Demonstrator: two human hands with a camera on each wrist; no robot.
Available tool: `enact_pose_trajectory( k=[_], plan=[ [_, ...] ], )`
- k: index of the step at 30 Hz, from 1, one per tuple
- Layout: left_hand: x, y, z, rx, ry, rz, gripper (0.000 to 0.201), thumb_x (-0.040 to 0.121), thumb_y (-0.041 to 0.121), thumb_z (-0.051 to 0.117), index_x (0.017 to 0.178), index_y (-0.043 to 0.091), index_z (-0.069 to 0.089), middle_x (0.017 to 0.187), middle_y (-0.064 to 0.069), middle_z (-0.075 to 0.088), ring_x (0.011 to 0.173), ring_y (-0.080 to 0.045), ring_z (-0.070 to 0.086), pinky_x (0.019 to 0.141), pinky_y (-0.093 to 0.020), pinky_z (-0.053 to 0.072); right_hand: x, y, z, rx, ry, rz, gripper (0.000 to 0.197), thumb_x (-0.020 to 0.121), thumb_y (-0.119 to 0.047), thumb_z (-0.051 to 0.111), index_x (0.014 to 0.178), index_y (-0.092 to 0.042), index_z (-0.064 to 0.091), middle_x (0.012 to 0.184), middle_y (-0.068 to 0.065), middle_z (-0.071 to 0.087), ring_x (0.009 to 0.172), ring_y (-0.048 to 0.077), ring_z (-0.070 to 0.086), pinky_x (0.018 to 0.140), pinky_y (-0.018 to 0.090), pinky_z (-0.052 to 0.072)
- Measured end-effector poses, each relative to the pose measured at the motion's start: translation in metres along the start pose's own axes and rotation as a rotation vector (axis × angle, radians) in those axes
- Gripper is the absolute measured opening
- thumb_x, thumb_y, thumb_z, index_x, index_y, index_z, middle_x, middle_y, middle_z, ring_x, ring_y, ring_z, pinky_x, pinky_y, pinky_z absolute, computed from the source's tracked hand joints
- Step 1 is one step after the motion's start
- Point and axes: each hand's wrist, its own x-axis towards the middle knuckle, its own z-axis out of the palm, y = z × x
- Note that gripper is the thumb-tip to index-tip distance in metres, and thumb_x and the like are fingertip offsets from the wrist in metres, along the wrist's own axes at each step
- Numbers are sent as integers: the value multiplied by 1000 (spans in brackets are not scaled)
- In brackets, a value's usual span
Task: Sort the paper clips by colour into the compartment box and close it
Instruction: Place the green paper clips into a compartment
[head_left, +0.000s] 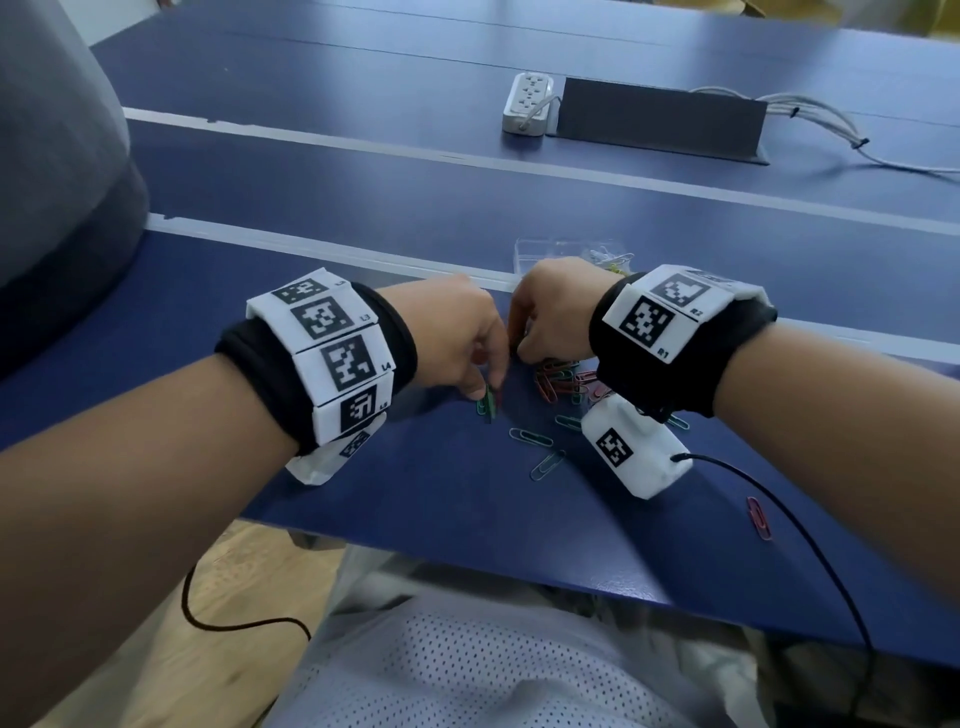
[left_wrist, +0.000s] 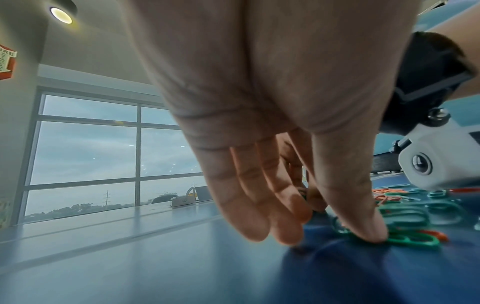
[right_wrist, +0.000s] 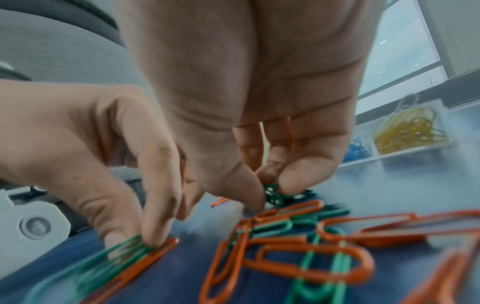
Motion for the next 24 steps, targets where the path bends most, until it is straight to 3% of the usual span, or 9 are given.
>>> enact_pose_trajectory(
  k=[5,8,10,13,15,17,19,21,24],
  plan=[
    [-1,-2,-1,-10,23,-7,5,78,25,71,82,25,72,82,4,67,67,-9,54,66,-22,44,-1,7,-8,28,17,-26,17,76,-17,67,89,-25,74,62,-12,56,70,14,56,64,21,43],
    [-3,-5,-9,-73,83,-42,2,78,27,69,80,27,71,61,14,59,59,3,51,58,-11,39,3,14,-17,114,49,-29,19,74,-14,64,82,-29,72,53,-14,57,53,2,53,65,20,51],
    [-1,-7,-15,-110,121,-54,3,80,26,68,80,27,71,60,15,60,59,6,51,58,-7,38,8,21,-27,202,89,-12,21,75,-12,64,81,-30,71,45,-16,58,44,-2,54,59,15,51],
    [7,-10,-23,-166,189,-78,5,80,24,66,80,24,70,67,9,66,54,7,52,64,-15,43,15,33,-40,380,186,32,21,78,-7,66,89,-24,72,62,-11,64,53,4,57,69,23,55],
    [18,-13,-28,-229,260,-123,6,81,22,65,76,22,68,62,8,64,45,9,53,61,-16,44,19,38,-46,510,260,58,19,78,-1,67,90,-15,72,75,4,69,57,13,60,71,27,57],
    [32,-14,-32,-322,328,-191,12,81,21,65,69,21,65,59,5,64,37,9,51,59,-16,48,25,41,-48,599,328,84,18,75,2,68,81,-16,71,84,14,72,68,24,69,76,34,60],
    [46,-14,-36,-392,377,-257,17,80,19,65,63,21,62,58,4,64,33,5,51,53,-15,49,34,42,-48,611,378,111,22,72,0,70,69,-22,68,84,14,73,79,29,73,81,39,60],
    [58,-12,-41,-414,413,-312,18,80,18,65,62,21,61,57,3,64,35,2,51,45,-11,47,43,42,-47,595,395,115,22,69,-3,71,63,-24,67,82,10,74,80,27,74,81,39,60],
    [73,-11,-45,-419,437,-367,18,80,18,66,63,19,63,61,0,66,51,-11,60,55,-19,53,50,39,-45,564,399,121,17,71,-6,69,72,-23,71,84,7,75,80,22,73,81,35,60]
  ],
)
